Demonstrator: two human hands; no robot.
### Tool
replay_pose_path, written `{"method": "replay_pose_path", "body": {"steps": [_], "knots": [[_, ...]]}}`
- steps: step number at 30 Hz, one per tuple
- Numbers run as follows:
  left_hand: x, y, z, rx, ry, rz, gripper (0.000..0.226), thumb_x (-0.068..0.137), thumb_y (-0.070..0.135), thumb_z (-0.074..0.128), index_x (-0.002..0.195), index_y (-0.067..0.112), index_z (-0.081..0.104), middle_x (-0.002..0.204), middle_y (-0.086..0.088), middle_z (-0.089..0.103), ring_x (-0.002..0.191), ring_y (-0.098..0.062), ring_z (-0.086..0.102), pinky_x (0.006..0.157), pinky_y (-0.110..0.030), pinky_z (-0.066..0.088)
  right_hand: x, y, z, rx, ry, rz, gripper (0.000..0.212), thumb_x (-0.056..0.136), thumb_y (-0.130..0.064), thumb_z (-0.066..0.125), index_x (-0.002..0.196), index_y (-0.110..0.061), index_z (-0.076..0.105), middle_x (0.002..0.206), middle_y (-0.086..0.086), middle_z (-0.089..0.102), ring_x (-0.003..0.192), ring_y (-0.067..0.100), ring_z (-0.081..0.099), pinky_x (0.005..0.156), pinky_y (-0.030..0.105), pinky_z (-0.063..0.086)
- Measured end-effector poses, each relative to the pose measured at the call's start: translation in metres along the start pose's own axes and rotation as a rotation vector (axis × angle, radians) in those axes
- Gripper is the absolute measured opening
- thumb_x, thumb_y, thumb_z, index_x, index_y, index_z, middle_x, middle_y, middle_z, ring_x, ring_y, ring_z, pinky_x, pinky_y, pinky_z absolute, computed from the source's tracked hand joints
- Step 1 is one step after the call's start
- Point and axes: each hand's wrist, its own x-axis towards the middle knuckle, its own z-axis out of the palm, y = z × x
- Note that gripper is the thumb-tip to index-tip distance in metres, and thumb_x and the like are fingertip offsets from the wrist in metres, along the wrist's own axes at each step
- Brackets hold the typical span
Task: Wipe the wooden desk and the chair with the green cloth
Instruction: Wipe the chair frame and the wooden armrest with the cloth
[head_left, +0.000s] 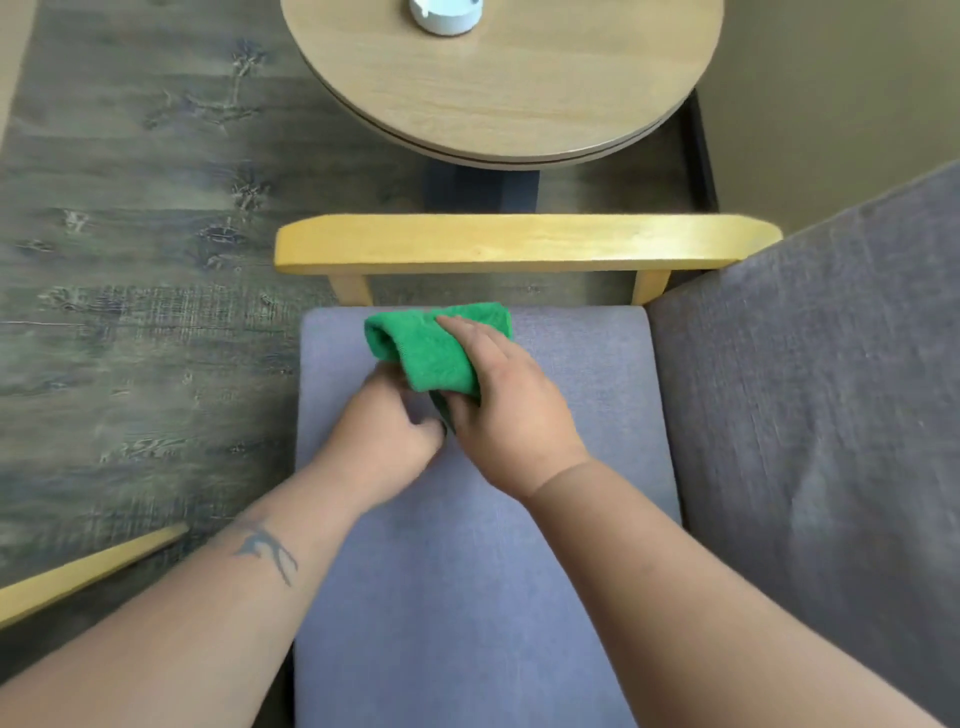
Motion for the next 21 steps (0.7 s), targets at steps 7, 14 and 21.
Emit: {"method": "replay_pose_path", "body": {"steps": [7,14,21], "knots": [[-0.081,0.128,-0.074,-0.513,-0.155,0.083,0.049,0.075,0.055,0.074,0.117,0.031,0.067,0.123,0.008,0.072,0.122,-0.011,0.062,0.104,-0.034,0.046,-0.075,-0.066,-0.078,0.130,0.073,0.065,0.065,0.092,-0.021,0.063,0.153,-0.023,0.039,0.151,-0.002,0.051,0.136,0.020,0.048,0.107,0.042,0.046],[-0.154,0.240,-0.132,-0.131,0.117,0.138,0.034,0.076,0.048,0.064,0.101,0.026,0.068,0.091,0.009,0.077,0.088,-0.011,0.072,0.082,-0.042,0.058,-0.136,-0.162,-0.165,0.165,0.022,-0.013,0.086,0.089,-0.033,0.069,0.161,-0.024,0.020,0.166,-0.005,0.026,0.152,0.006,0.021,0.119,0.037,0.035],[-0.221,0.325,-0.206,-0.364,0.038,0.286,0.019,0.088,0.033,0.062,0.107,0.031,0.063,0.106,0.004,0.075,0.103,-0.018,0.070,0.094,-0.053,0.055,-0.176,-0.237,-0.254,0.583,0.169,0.188,0.090,0.074,-0.060,0.072,0.148,-0.057,0.020,0.150,-0.033,0.034,0.140,-0.012,0.032,0.105,0.010,0.033]]}}
